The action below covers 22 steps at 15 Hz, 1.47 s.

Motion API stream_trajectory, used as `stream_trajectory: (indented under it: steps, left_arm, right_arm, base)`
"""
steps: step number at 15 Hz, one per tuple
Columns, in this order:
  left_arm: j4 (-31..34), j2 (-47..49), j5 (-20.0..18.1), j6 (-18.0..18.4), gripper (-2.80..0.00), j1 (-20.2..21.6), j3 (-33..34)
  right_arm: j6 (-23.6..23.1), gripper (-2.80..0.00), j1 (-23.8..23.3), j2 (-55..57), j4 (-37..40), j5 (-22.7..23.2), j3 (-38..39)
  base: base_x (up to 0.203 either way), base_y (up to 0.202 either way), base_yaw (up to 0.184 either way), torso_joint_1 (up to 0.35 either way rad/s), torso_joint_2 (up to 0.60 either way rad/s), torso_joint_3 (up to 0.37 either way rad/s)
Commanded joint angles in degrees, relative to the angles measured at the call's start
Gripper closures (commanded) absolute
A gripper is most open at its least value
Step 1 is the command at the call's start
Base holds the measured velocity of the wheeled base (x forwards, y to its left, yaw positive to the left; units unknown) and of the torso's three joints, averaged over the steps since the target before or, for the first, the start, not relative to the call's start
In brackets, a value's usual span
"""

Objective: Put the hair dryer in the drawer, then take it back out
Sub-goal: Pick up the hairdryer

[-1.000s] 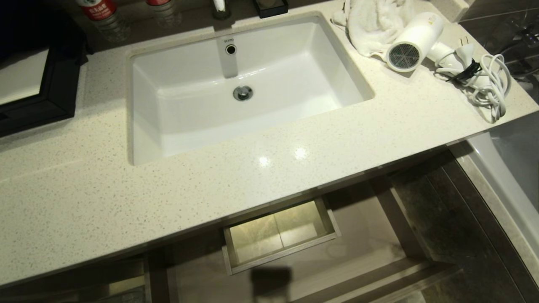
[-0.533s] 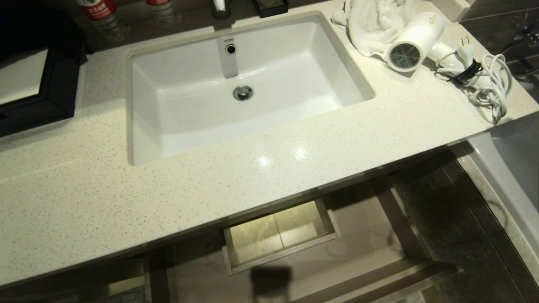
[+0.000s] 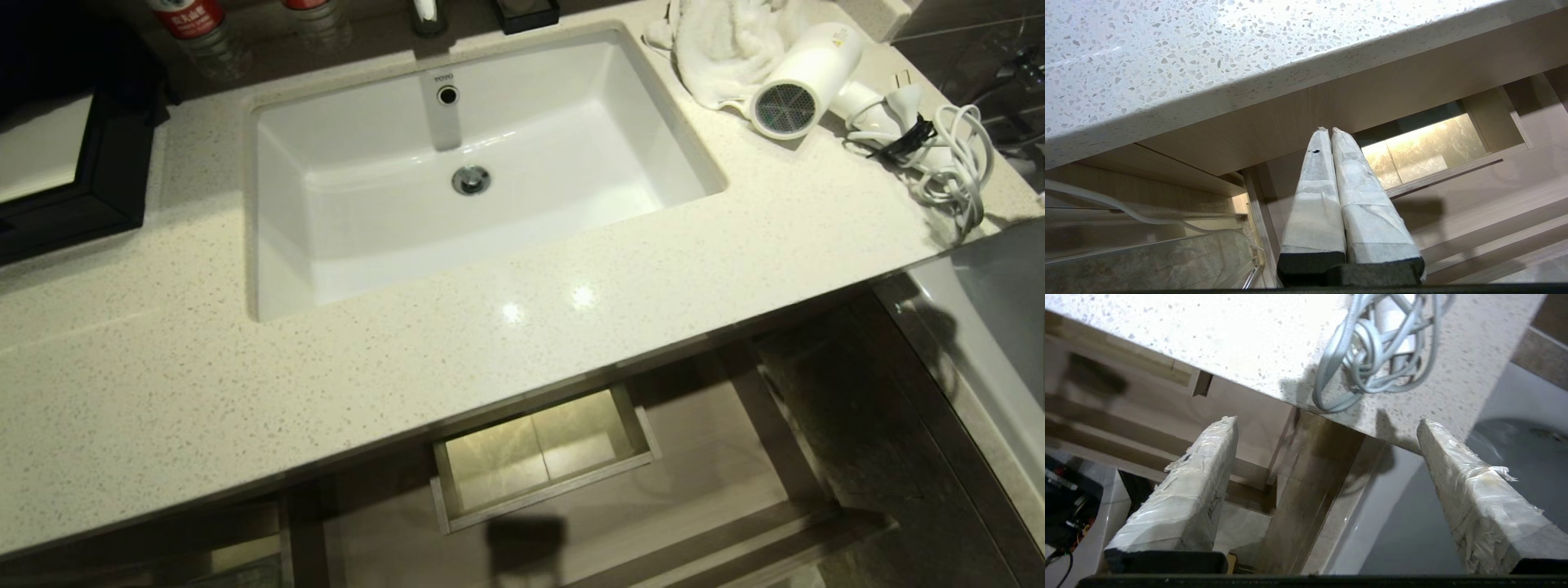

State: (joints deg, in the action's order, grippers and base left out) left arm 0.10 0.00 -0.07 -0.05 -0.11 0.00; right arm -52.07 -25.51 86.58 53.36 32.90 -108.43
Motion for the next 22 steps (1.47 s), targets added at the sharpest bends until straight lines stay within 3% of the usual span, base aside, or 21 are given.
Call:
stream_trajectory:
  steps: [1, 4, 9, 15, 16, 22]
  left_arm:
    - [-0.01, 0.00, -0.01, -0.04, 0.00, 0.02, 0.00]
    - [0.04, 0.00, -0.01, -0.04, 0.00, 0.02, 0.00]
    - [-0.01, 0.00, -0.01, -0.04, 0.00, 0.02, 0.00]
    - [-0.01, 0.00, -0.01, -0.04, 0.00, -0.06, 0.09]
    - [-0.01, 0.00, -0.01, -0.04, 0.00, 0.02, 0.00]
    - [0.05, 0.00, -0.01, -0.04, 0.00, -0.01, 0.00]
  right_arm:
    - [-3.38, -2.80, -0.16, 3.94, 1.32, 1.99, -0.73]
    - [-7.57, -2.80, -0.23, 6.91, -0.28, 1.98, -0.73]
    - [-7.03, -2.80, -0.96, 8.83, -7.60, 1.60, -0.73]
    - [2.84, -2.80, 0.45, 9.74, -18.54, 1.83, -0.82]
    - [2.91, 0.00, 0.46, 9.93, -18.58, 1.81, -0.82]
    - [2.93, 0.00, 0.46, 8.45, -14.41, 1.56, -0.65]
  base:
    - [0.000, 0.000, 0.000, 0.000, 0.00, 0.000]
    - [0.000, 0.000, 0.000, 0.000, 0.00, 0.000]
    - [0.000, 0.000, 0.000, 0.000, 0.00, 0.000]
    - [0.000, 0.000, 0.000, 0.000, 0.00, 0.000]
    - [0.000, 0.000, 0.000, 0.000, 0.00, 0.000]
    - [0.000, 0.000, 0.000, 0.000, 0.00, 0.000]
